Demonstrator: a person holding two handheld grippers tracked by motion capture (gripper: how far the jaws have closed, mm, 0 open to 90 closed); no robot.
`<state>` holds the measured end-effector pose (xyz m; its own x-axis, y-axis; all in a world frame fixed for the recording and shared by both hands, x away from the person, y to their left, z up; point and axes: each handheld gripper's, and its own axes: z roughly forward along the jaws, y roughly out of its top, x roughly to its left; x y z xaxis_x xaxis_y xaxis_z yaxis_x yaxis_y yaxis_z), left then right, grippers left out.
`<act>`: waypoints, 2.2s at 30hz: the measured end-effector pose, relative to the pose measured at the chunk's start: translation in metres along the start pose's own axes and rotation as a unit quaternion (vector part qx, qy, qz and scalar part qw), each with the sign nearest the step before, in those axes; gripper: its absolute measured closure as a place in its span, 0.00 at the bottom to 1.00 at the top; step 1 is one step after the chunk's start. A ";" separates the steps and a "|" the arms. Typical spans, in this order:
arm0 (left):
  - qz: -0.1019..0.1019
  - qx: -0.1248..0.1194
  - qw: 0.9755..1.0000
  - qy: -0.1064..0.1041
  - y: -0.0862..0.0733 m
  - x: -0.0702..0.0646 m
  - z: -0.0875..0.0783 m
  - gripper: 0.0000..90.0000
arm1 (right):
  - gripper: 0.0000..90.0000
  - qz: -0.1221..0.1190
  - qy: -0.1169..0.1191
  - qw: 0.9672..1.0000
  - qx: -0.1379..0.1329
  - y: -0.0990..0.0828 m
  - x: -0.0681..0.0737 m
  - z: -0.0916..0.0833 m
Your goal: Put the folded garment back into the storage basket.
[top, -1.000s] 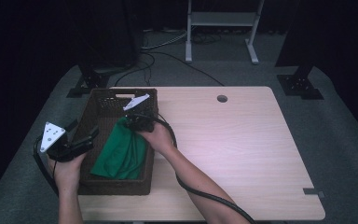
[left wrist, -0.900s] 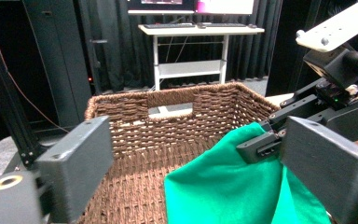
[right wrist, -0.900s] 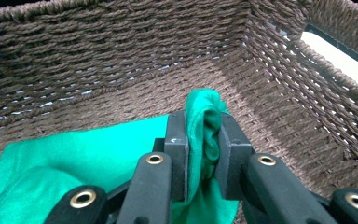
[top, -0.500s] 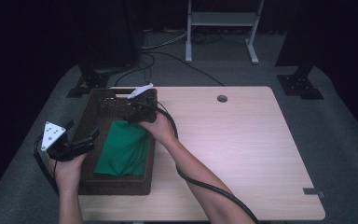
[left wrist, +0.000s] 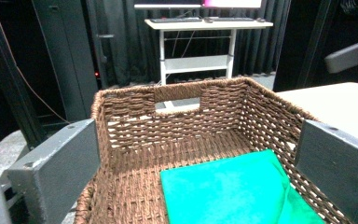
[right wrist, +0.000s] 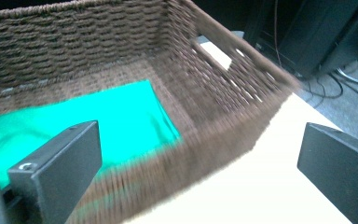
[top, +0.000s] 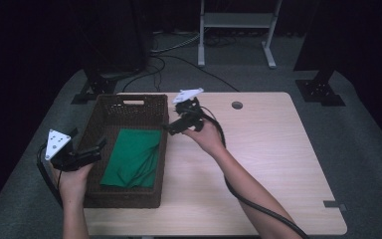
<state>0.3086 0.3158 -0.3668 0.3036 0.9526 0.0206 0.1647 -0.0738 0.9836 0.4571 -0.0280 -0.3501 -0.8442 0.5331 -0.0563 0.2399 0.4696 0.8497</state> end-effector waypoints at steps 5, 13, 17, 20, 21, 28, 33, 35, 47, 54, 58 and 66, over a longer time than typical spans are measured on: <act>-0.002 0.000 1.000 0.002 0.000 0.000 0.000 0.00 | 0.00 0.015 -0.013 1.000 0.001 -0.031 -0.022 -0.057; -0.002 0.008 1.000 0.008 0.000 0.000 0.002 0.00 | 0.00 0.025 -0.044 0.999 0.016 -0.092 -0.044 -0.151; 0.002 0.011 1.000 0.007 0.000 -0.002 0.002 0.00 | 0.00 0.041 -0.060 0.997 0.028 -0.131 -0.052 -0.187; 0.006 0.013 1.000 0.005 0.001 -0.005 0.002 0.00 | 0.00 0.065 -0.068 0.995 0.034 -0.164 -0.056 -0.212; 0.006 0.010 1.000 0.005 0.001 -0.006 0.003 0.00 | 0.00 0.073 -0.070 0.994 0.035 -0.174 -0.056 -0.220; 0.004 0.006 1.000 0.004 0.003 -0.009 0.002 0.00 | 0.00 0.106 -0.089 0.989 0.057 -0.246 -0.041 -0.258; 0.001 0.001 1.000 0.004 0.004 -0.012 0.001 0.00 | 0.00 0.124 -0.090 0.985 0.082 -0.284 -0.025 -0.265; 0.002 0.000 1.000 0.003 0.005 -0.015 0.002 0.00 | 0.00 0.131 -0.088 0.983 0.093 -0.295 -0.021 -0.265; 0.003 -0.010 0.999 -0.037 0.026 -0.063 0.012 0.00 | 0.00 0.131 -0.089 0.978 0.133 -0.317 -0.014 -0.256; 0.009 -0.024 0.997 -0.077 0.051 -0.114 0.023 0.00 | 0.00 0.127 -0.109 0.979 0.117 -0.317 -0.014 -0.249; 0.014 -0.029 0.994 -0.103 0.059 -0.150 0.031 0.00 | 0.00 0.128 -0.112 0.979 0.116 -0.318 -0.014 -0.249; 0.027 -0.023 0.985 -0.171 0.051 -0.223 0.048 0.00 | 0.00 0.129 -0.112 0.978 0.116 -0.318 -0.014 -0.249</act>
<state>0.2945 0.0853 -0.3302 0.6100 0.7922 0.0189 0.0991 -0.0999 0.9900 0.2733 -0.3598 -0.4885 -0.6216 0.7833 0.0090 0.5554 0.4325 0.7102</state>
